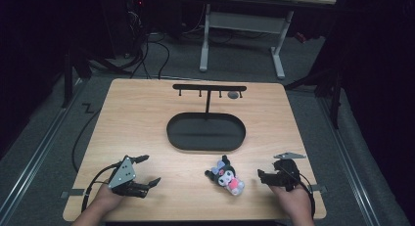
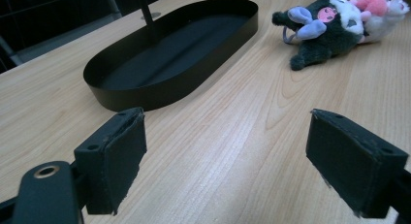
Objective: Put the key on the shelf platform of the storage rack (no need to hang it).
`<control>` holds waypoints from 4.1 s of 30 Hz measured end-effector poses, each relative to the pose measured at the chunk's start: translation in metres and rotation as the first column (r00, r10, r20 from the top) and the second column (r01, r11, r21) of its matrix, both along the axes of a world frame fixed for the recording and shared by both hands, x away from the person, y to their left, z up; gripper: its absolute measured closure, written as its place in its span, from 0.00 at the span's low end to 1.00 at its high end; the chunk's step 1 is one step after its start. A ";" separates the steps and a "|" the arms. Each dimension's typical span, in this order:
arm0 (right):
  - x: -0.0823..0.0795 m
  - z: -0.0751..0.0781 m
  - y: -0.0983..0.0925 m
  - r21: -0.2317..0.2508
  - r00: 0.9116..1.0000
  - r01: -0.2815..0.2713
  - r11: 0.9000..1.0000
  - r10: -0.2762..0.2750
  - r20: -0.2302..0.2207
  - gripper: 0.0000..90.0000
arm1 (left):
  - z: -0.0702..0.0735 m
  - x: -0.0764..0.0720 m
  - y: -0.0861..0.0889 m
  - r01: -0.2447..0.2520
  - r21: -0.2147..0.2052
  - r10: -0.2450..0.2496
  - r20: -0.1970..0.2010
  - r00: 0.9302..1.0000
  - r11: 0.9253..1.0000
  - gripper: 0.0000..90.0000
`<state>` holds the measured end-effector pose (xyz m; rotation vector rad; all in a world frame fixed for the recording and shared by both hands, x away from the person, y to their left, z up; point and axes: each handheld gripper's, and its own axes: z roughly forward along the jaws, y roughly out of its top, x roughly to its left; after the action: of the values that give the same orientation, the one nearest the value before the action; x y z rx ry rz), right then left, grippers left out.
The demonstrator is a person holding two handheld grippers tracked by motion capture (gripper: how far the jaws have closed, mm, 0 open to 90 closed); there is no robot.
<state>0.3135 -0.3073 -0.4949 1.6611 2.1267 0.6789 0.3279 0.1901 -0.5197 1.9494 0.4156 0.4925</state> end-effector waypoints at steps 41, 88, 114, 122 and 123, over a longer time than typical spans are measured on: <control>0.023 0.040 0.029 -0.189 0.922 -0.212 0.959 0.132 -0.364 0.23 | -0.001 -0.003 -0.003 0.004 0.017 -0.004 0.010 1.000 1.000 0.17; 0.006 0.020 0.132 -0.131 0.818 -0.477 0.869 0.385 -0.427 0.12 | 0.000 -0.003 -0.001 0.011 0.007 -0.011 0.003 1.000 1.000 0.17; 0.010 0.016 0.124 -0.086 0.826 -0.443 0.893 0.369 -0.427 0.51 | 0.000 -0.004 -0.001 0.008 0.013 -0.008 0.010 1.000 1.000 0.17; 0.009 0.027 0.122 -0.079 0.843 -0.425 0.902 0.362 -0.398 0.52 | -0.001 -0.004 -0.001 0.014 0.018 -0.014 0.014 1.000 1.000 0.17; 0.009 0.027 0.122 -0.079 0.843 -0.425 0.902 0.362 -0.398 0.52 | -0.001 -0.004 -0.001 0.014 0.018 -0.014 0.014 1.000 1.000 0.17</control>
<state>0.3224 -0.1849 -0.4679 1.3527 2.7616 0.2858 0.3235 0.1887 -0.5203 1.9633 0.3891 0.5023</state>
